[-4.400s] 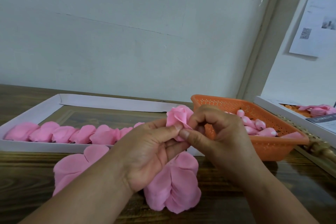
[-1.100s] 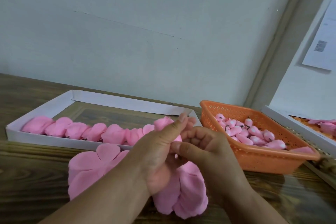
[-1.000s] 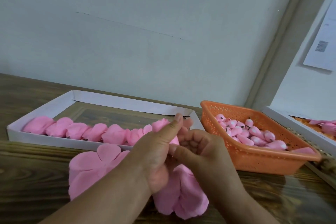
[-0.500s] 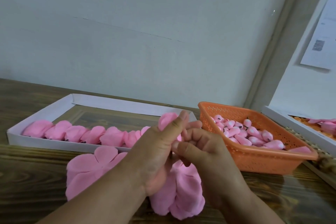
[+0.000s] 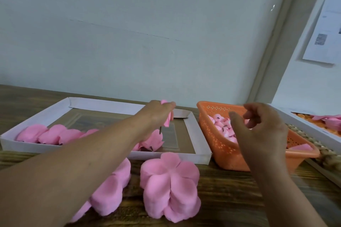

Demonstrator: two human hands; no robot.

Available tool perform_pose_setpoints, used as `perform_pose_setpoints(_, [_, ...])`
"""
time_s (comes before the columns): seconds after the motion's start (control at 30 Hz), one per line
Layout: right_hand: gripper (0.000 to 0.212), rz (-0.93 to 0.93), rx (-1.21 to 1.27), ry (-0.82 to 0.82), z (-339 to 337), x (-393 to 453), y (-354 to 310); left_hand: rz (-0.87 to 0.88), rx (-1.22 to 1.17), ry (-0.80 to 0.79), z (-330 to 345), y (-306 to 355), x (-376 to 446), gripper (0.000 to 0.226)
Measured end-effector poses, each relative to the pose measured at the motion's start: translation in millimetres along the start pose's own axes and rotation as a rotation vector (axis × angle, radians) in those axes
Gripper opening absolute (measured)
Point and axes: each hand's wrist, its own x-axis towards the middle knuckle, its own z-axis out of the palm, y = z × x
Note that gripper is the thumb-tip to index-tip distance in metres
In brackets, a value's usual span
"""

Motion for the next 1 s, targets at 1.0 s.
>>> perform_pose_setpoints(1.0, [0.026, -0.165, -0.336, -0.024, 2, 4, 11, 0.277, 0.948, -0.101, 44, -52, 44, 0.035])
